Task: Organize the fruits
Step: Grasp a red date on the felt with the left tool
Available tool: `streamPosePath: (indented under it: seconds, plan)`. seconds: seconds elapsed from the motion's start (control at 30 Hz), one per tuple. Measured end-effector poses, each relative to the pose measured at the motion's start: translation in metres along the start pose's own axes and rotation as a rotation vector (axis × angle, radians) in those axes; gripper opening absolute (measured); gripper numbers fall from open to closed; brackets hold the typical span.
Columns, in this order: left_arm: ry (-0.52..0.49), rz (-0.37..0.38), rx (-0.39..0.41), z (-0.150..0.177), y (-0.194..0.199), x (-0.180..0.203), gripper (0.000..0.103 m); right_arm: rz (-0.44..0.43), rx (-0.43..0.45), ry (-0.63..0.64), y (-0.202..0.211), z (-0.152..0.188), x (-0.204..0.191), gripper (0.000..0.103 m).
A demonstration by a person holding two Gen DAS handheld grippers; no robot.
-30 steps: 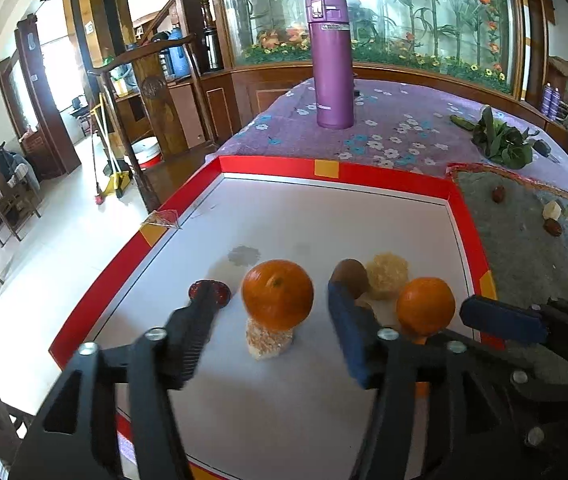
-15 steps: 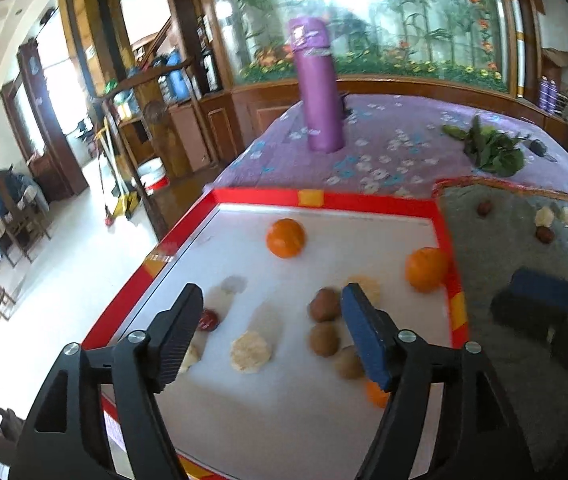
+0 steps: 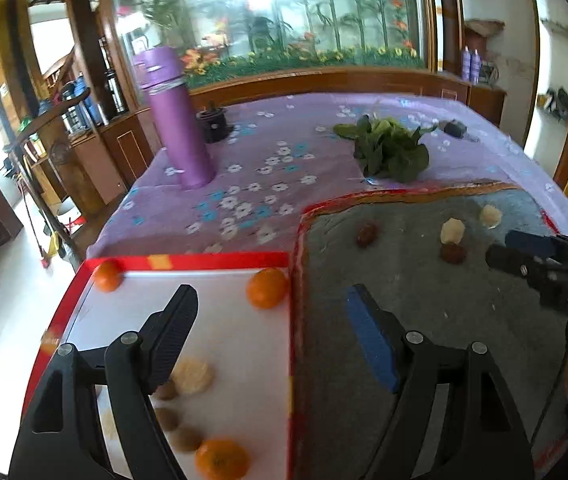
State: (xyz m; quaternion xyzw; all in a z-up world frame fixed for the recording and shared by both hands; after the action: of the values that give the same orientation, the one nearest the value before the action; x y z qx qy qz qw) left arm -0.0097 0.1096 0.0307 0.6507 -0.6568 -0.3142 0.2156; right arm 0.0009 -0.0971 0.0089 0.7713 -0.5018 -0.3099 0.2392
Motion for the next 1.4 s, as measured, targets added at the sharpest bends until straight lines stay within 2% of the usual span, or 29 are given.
streamPosePath:
  seconds: [0.13,0.23,0.4,0.5,0.57,0.67,0.83,0.97,1.1,1.17,1.27,1.33,1.4]
  plan:
    - [-0.039,0.003,-0.050,-0.009,-0.024,0.013,0.077,-0.004,-0.046,0.018,-0.016,0.005,0.011,0.056]
    - [-0.051,0.008,-0.077,-0.016,-0.038,0.017,0.077,0.006,-0.075,0.030,-0.031,0.006,0.013,0.043]
    - [-0.072,0.016,-0.086,-0.023,-0.045,0.024,0.077,-0.005,-0.095,0.055,-0.043,0.000,0.007,0.038]
    - [-0.086,0.017,-0.090,-0.029,-0.049,0.027,0.077,0.021,-0.129,0.083,-0.057,0.002,0.004,0.034]
    - [-0.104,0.010,-0.091,-0.033,-0.053,0.030,0.077,0.034,-0.120,0.104,-0.058,0.002,0.001,0.033]
    - [-0.134,0.001,-0.101,-0.039,-0.061,0.035,0.077,0.038,-0.115,0.102,-0.058,0.003,0.003,0.021]
    - [-0.201,0.009,-0.139,-0.040,-0.077,0.051,0.077,0.006,-0.108,0.074,-0.052,0.001,0.010,0.020]
    - [-0.259,0.039,-0.158,-0.039,-0.086,0.067,0.077,-0.041,-0.113,-0.015,-0.042,-0.002,0.024,0.020]
    - [-0.291,0.082,-0.188,-0.038,-0.095,0.079,0.077,-0.083,-0.145,-0.108,-0.041,-0.003,0.036,0.020]
    - [-0.287,0.081,-0.209,-0.038,-0.101,0.079,0.077,-0.077,-0.173,-0.127,-0.045,0.000,0.039,0.020]
    - [-0.277,0.087,-0.233,-0.036,-0.110,0.081,0.067,-0.074,-0.182,-0.129,-0.046,0.001,0.038,0.021]
    - [-0.266,0.109,-0.252,-0.035,-0.115,0.084,0.052,-0.075,-0.188,-0.134,-0.047,0.001,0.037,0.021]
    - [-0.246,0.131,-0.250,-0.036,-0.117,0.087,0.043,-0.080,-0.189,-0.142,-0.047,0.002,0.039,0.021]
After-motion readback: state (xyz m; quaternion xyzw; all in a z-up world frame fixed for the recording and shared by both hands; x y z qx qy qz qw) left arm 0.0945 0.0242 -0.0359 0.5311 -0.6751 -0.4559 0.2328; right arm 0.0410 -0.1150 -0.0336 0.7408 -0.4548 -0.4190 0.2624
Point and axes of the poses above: each gripper's, at about its wrist camera, not at the fingertips, and y roughly against the way its jaws point, x to its right, z to its underside, the point moved 6 cm from there along -y, roughly the way its jaws point, and after that the axes turned 2 degrees about z, right-handed, at the moved point
